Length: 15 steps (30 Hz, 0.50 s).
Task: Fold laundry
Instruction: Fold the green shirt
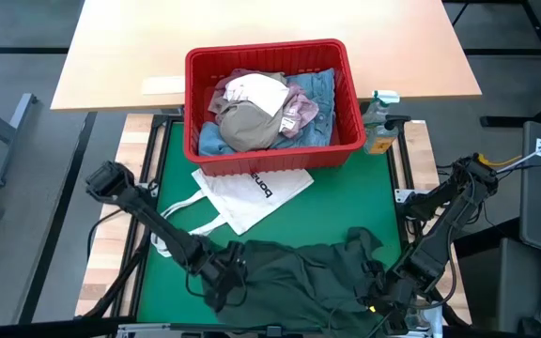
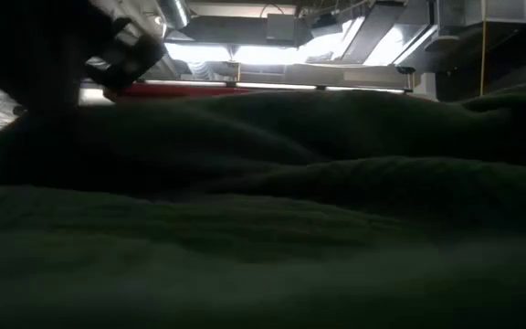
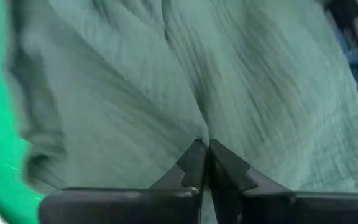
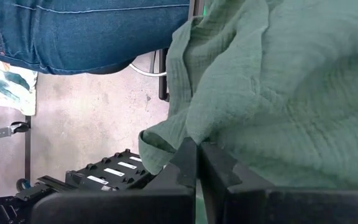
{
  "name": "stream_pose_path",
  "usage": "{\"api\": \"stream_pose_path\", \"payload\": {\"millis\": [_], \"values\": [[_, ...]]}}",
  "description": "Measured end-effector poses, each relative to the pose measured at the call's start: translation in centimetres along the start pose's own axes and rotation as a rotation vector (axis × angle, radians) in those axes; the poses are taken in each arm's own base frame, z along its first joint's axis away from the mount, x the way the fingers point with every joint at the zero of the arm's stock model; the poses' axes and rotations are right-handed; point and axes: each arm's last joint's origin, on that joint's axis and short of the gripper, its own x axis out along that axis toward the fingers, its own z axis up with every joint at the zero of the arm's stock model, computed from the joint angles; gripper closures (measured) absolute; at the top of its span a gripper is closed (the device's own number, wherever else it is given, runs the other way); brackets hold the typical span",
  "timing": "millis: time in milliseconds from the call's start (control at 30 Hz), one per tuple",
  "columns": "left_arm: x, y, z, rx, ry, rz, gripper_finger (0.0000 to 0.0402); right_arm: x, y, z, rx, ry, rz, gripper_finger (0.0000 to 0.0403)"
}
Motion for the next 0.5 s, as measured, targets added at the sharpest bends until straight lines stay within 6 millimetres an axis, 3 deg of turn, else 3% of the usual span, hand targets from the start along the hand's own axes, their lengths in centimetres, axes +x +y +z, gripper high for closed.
{"api": "stream_pose_path", "payload": {"millis": [233, 500], "values": [[1.1, -0.9, -0.7, -0.112, 0.027, -0.001, 0.0322, 0.0, 0.0, 0.0, 0.000, 0.000, 0.000, 0.0400], [-0.2, -0.4, 1.1, -0.151, -0.103, -0.071, 0.0257, 0.0, 0.0, 0.0, 0.000, 0.000, 0.001, 0.0400]]}}
